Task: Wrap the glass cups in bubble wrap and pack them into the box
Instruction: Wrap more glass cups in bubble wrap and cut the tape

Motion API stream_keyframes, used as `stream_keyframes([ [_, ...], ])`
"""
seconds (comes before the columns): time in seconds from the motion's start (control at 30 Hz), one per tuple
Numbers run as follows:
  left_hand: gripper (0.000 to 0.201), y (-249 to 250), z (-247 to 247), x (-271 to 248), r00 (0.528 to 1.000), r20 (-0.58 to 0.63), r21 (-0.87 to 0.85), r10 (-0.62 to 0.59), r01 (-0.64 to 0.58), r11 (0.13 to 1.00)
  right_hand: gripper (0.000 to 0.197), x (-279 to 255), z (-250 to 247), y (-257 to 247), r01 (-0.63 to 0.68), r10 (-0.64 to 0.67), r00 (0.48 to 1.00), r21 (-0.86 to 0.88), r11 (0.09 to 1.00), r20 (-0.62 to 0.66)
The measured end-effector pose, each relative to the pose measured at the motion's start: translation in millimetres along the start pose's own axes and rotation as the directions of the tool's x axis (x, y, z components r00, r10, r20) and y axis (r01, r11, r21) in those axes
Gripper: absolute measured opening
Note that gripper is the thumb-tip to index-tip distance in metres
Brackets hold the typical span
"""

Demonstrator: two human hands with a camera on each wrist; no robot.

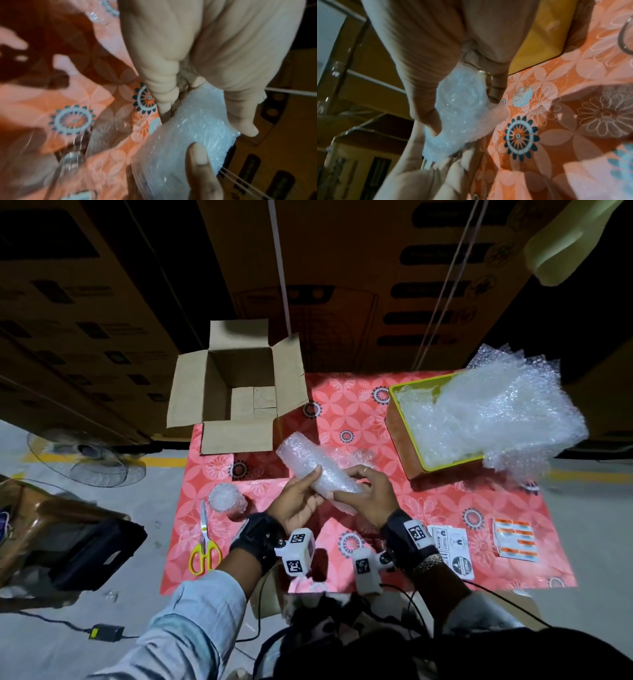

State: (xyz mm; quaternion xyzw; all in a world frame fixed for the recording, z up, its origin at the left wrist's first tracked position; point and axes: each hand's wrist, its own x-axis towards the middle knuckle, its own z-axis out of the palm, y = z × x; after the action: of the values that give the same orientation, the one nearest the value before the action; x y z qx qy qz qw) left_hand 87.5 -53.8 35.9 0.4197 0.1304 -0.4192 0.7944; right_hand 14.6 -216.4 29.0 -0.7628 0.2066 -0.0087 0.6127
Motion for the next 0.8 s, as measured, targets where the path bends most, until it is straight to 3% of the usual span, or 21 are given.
stream_keyframes([
  [0.17,0.04,1.9,16.9,-13.5,0.999,0.029,-0.194,-0.018,0.023,0.981,0.031,-6.7,-6.9,-12.7,-0.067,0.071,0.997,0.177,0.982,-0.016],
  [0.27,0.028,3.6,21.7,-14.8,0.999,-0.028,-0.243,0.021,-0.027,0.97,0.045,-19.8,-7.1,-16.0,-0.036,0.057,0.995,0.245,0.969,-0.079],
  [0.37,0.023,2.8,22.1,-12.1,0.996,-0.084,-0.26,0.044,-0.065,0.963,0.056,-34.1,-5.4,-13.4,0.011,-0.003,0.999,0.256,0.967,-0.032],
  [0.57,0.026,-4.9,20.0,-11.5,0.997,-0.075,-0.306,0.023,-0.045,0.951,0.028,-39.1,-10.7,-18.2,-0.011,0.015,1.0,0.322,0.947,-0.012],
  [0.7,0.024,-9.0,21.1,-10.0,0.998,-0.034,-0.293,0.06,-0.067,0.954,0.021,-36.5,-15.0,-21.5,-0.05,0.049,0.999,0.369,0.928,0.012],
  [0.8,0.05,-11.5,18.4,-7.5,0.996,0.012,-0.278,0.094,-0.087,0.957,0.033,-35.7,-10.1,-17.4,-0.206,0.192,0.978,0.56,0.803,0.085],
])
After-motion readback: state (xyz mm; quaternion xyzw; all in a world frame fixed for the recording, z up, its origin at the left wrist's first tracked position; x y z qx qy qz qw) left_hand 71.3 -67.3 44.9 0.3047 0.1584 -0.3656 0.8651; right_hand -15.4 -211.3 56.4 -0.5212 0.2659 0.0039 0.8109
